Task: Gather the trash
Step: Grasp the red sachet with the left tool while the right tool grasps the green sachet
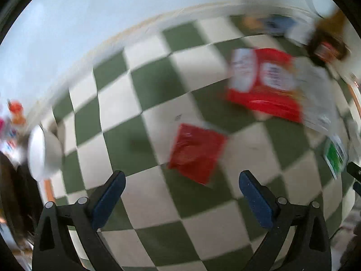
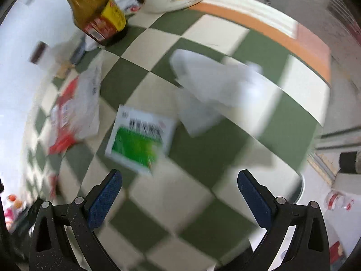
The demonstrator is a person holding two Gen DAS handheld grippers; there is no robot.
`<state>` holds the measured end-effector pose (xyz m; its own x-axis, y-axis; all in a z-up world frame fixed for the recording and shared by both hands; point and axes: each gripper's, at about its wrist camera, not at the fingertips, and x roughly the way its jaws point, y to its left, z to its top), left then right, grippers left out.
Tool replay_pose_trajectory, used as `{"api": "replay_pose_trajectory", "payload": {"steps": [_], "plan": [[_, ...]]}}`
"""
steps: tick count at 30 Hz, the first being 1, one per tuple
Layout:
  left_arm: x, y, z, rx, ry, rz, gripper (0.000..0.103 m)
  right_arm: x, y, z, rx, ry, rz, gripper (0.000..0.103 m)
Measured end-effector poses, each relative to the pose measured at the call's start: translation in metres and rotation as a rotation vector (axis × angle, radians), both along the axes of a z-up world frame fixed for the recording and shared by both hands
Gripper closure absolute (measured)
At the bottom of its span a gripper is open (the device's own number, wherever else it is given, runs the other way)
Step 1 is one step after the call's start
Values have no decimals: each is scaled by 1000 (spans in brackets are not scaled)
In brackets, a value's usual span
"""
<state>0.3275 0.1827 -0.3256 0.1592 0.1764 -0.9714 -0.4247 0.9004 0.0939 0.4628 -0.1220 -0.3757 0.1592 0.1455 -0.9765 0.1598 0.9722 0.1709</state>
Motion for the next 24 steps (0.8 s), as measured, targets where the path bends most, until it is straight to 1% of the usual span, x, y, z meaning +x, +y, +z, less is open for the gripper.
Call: {"api": "replay_pose_trajectory", "payload": {"steps": [3,4,5,6,7,8,9,10,11,12,13,14,16,17,18,20,24], "plan": [[1,20,-21,-85,-5,24,4,18,21,-16,-65,-6,15,0],[2,23,-27,-113,-11,20,9,20,28,-17,-116,-21,18,1],[3,25,-32,-129,-8,19,15,23,35,-18,-147,-34,26,1],[4,27,-37,-148,-8,16,33,24,43,-21,-184,-41,40,1],[5,27,-39,-146,-12,13,38,25,48,-22,-203,-44,50,2],[5,26,-37,-133,-30,2,46,24,53,-20,-202,-72,63,4],[6,26,-37,-112,-36,-16,61,24,59,-17,-204,-94,79,11],[7,26,-36,-91,-39,-27,68,23,63,-15,-204,-109,92,24],[6,27,-34,-82,-44,-34,70,22,69,-12,-206,-124,109,33],[6,27,-33,-81,-44,-39,75,22,73,-10,-203,-136,120,60],[5,28,-31,-75,-46,-42,83,21,77,-7,-189,-141,138,96],[3,28,-28,-55,-49,-49,85,21,78,-7,-162,-134,141,101],[-1,25,-20,-31,-58,-64,89,19,72,-6,-110,-131,119,101],[-2,23,-15,-25,-63,-73,89,16,65,-4,-54,-134,95,101],[-5,22,-10,-20,-71,-80,90,13,60,-2,-23,-136,81,101],[-9,13,1,-9,-87,-97,96,4,48,9,45,-160,58,101],[-22,-2,29,0,-131,-142,96,-16,31,32,114,-202,45,102]]}}
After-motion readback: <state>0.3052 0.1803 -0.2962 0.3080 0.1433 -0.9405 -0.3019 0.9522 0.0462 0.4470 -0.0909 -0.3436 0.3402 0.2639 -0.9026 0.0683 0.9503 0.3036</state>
